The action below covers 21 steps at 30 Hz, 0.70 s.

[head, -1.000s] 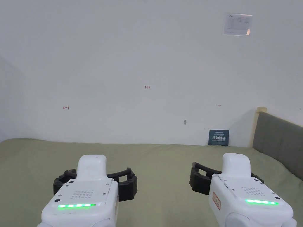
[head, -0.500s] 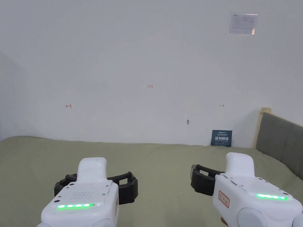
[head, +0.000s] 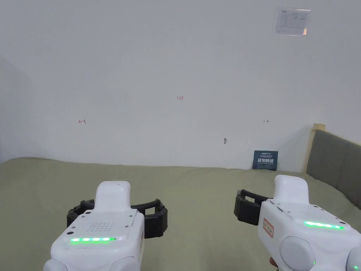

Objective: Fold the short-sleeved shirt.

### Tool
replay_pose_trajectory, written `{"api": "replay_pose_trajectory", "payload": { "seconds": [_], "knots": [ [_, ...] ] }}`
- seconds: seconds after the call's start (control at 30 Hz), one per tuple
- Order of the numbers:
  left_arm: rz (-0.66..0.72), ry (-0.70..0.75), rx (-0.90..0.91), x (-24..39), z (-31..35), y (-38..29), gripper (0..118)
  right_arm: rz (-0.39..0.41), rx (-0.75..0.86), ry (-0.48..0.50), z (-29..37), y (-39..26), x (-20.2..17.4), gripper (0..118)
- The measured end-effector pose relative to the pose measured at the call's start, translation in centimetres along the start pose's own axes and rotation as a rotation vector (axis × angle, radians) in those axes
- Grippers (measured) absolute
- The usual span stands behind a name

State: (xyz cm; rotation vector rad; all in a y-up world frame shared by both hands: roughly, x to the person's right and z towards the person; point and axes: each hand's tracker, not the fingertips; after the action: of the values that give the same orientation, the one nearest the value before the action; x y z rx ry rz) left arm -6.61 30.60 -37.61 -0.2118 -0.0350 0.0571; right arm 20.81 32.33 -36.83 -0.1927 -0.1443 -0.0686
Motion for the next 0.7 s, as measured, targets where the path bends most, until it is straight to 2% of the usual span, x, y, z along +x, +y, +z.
{"api": "replay_pose_trajectory", "payload": {
  "seconds": [0.17, 0.7],
  "knots": [
    [-0.012, 0.014, -0.014, 0.0, -0.3, 0.1, 118, 0.01, -0.029, 0.032, 0.1, -0.2, -0.4, 105],
    [-0.011, 0.012, -0.009, 0.0, -0.8, 0.7, 118, 0.046, -0.031, 0.013, -0.2, 0.0, -1.5, 105]
  ]
}}
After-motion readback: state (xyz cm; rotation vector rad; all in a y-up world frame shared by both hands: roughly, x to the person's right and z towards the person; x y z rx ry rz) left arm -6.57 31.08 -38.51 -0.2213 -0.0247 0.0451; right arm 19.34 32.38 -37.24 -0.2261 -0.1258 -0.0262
